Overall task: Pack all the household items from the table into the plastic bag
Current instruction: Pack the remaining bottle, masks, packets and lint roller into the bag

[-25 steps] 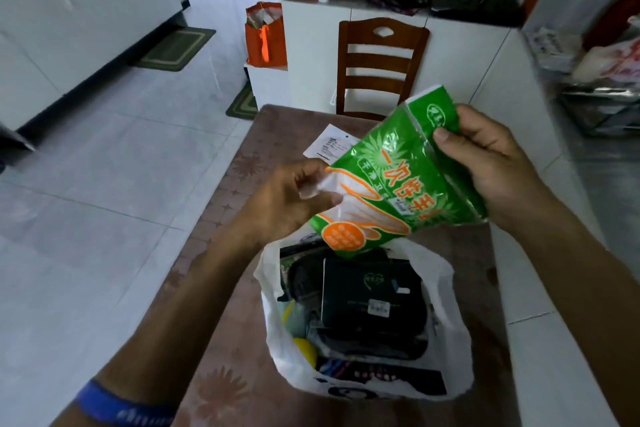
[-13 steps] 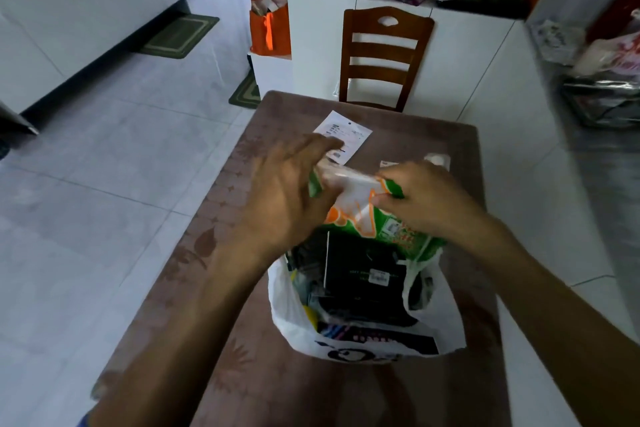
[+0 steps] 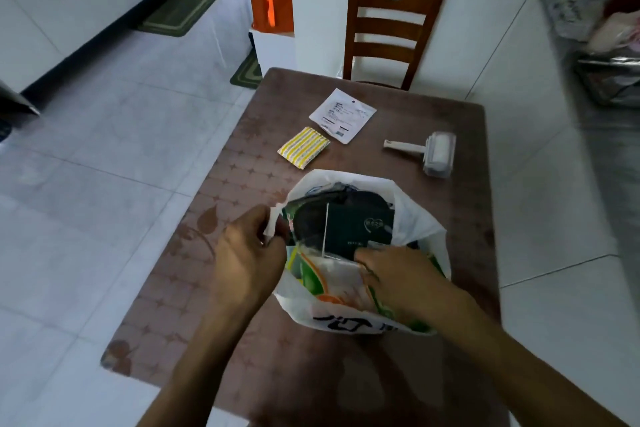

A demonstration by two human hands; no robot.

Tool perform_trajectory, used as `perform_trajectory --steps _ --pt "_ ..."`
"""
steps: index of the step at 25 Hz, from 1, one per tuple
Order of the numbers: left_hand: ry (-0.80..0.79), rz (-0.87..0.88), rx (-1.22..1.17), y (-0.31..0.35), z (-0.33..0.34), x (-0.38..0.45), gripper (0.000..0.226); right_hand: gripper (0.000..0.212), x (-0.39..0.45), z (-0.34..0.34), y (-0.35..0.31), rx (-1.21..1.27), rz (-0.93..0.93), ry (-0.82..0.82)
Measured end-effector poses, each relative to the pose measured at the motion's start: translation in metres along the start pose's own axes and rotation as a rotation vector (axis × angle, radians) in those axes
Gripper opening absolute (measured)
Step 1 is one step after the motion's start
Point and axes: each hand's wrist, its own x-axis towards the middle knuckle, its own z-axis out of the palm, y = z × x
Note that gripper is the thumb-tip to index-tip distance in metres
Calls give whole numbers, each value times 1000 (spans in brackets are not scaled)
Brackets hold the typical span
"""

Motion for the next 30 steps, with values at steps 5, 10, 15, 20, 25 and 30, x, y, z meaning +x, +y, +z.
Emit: perform_trajectory --steps 5,10,15,20,25,30 --pt "-64 66 -49 5 6 0 25 26 34 4 15 -168 -47 336" --pt "-58 84 -20 1 4 7 29 33 13 8 47 107 -35 486" --pt "-81 -52 -125 8 7 14 9 55 -3 14 70 202 423 424" --pt "-37 -70 -25 24 11 11 6 45 9 16 78 554 534 479" --pt "157 465 528 36 37 12 46 36 28 13 69 943 515 737" --pt "-524 505 844 23 113 24 98 20 19 -38 92 1579 583 940"
